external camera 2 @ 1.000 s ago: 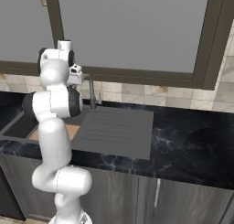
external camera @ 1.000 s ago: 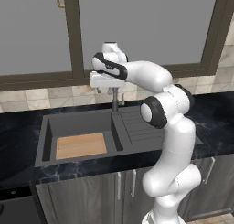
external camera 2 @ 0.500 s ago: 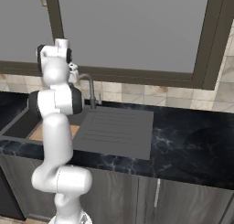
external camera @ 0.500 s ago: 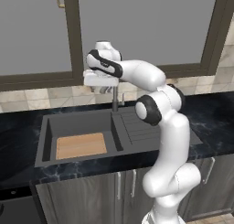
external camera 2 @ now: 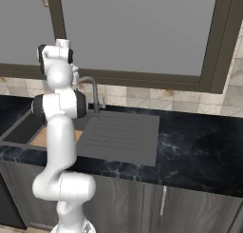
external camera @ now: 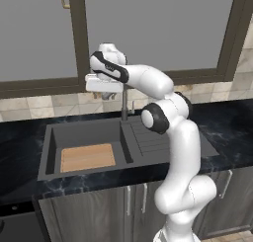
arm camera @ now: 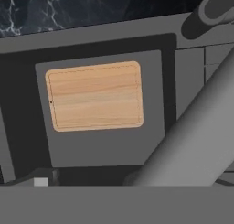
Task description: Turn on the sink faucet with hot water and rinse the cutting board for ten seconds, then turn off the faucet. Push the cutting board to reach the water if necessary.
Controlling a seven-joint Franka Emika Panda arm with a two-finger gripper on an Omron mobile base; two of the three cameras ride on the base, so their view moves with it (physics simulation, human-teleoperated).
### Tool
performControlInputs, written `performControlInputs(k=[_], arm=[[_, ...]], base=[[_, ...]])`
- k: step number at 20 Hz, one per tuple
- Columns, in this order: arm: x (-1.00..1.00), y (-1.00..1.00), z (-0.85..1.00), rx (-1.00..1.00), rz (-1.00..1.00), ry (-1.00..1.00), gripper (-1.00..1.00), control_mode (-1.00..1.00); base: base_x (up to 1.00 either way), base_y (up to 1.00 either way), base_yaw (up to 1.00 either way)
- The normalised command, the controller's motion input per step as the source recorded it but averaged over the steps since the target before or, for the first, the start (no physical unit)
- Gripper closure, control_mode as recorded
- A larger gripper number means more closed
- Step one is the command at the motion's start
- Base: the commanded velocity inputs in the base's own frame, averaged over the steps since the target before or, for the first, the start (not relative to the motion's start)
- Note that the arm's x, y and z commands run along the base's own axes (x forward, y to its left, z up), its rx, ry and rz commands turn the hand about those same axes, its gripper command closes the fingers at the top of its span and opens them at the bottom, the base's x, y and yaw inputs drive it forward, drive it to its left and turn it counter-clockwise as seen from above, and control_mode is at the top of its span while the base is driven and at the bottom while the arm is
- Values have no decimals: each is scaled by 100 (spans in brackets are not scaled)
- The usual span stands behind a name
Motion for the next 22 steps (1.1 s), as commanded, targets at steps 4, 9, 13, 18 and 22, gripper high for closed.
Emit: performControlInputs(k=[4, 9, 13, 18, 22], arm=[[24, 21, -16, 0, 0, 3, -100, -100], [29, 27, -22, -1, 0, 0, -100, -100], [19, 17, -10, 0, 0, 7, -100, -100], [1, 0, 0, 0, 0, 6, -100, -100], [0, -7, 0, 0, 0, 6, -100, -100]], base=[[0, 0, 0], [0, 0, 0], [0, 0, 0], [0, 0, 0], [0, 0, 0]])
